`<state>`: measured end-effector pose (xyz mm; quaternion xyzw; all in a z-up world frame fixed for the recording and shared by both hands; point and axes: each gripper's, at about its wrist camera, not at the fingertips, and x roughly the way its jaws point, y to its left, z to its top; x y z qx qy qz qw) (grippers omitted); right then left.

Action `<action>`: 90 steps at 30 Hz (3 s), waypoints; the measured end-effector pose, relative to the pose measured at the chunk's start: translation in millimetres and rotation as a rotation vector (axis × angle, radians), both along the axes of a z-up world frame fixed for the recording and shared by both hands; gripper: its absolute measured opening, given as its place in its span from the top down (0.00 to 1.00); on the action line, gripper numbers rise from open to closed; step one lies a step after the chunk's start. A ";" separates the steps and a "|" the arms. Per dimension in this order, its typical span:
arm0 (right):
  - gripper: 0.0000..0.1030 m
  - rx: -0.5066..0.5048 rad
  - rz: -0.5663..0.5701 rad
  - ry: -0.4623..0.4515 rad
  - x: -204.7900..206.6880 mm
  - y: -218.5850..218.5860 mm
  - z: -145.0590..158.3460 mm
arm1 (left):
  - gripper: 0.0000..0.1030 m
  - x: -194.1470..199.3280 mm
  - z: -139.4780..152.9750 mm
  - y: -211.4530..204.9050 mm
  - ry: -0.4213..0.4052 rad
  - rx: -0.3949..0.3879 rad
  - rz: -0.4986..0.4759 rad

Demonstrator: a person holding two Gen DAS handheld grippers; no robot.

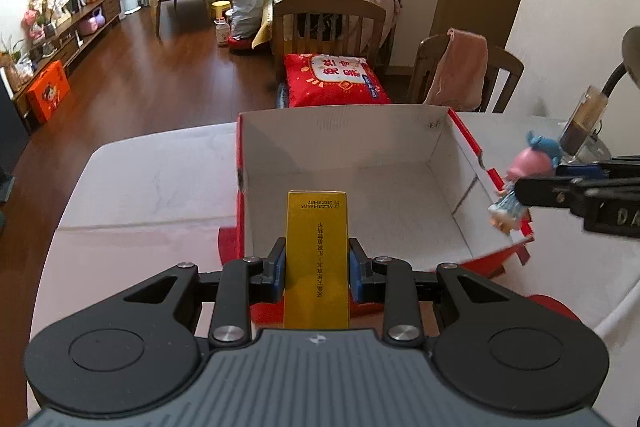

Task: Organize rigid objects
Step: 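Carry the yellow box and pink figurine into the red box with both tools, then open both tools to release the yellow box and figurine inside, then withdraw both tools from the red box back toward the items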

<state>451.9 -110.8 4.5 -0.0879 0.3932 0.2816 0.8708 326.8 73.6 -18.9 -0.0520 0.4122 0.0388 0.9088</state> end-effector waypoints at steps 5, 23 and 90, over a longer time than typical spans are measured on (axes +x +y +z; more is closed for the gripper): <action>0.67 -0.086 0.096 0.033 17.0 21.4 -26.7 | 0.71 38.3 -17.4 -1.3 0.055 0.034 -0.018; 0.68 -0.294 0.211 0.261 60.6 67.1 -108.8 | 0.71 123.7 -95.1 -11.8 0.286 0.067 -0.038; 0.10 -0.042 0.067 0.019 -63.8 -0.5 16.6 | 0.37 -7.6 15.9 -18.6 0.066 -0.035 -0.005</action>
